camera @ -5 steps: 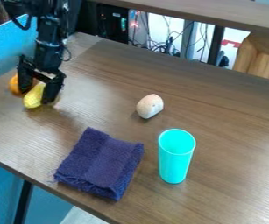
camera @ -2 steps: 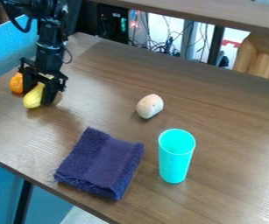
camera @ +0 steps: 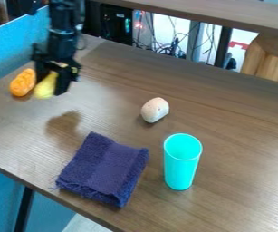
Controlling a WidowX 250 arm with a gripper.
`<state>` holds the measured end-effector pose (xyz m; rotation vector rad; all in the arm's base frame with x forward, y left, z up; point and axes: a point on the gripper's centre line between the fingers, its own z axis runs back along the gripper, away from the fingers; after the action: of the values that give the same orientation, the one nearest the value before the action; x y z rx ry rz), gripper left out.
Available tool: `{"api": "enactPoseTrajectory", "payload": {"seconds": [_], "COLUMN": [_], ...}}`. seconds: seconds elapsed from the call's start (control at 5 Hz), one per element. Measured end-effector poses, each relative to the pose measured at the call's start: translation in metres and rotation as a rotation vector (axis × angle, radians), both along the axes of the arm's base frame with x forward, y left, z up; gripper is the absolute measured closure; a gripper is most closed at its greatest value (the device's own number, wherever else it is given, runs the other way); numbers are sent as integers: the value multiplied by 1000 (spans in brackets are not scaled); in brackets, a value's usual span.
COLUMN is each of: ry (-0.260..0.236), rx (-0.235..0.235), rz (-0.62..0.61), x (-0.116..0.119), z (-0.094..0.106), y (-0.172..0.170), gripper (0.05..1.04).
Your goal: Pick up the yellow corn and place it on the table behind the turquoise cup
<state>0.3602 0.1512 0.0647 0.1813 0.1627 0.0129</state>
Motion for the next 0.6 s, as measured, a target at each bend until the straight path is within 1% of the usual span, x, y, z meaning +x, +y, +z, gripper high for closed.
{"api": "enactPoseTrajectory", "payload": {"seconds": [0.2,0.4,0.6], "ry": [-8,-26,-23], "rx": [-52,-85,-81], "rz": [-111,-154,-241], "x": [14,22,7], "z": [-2,-4,-8], "y": [-41,-80,-130], "gripper": [410,410,410]}}
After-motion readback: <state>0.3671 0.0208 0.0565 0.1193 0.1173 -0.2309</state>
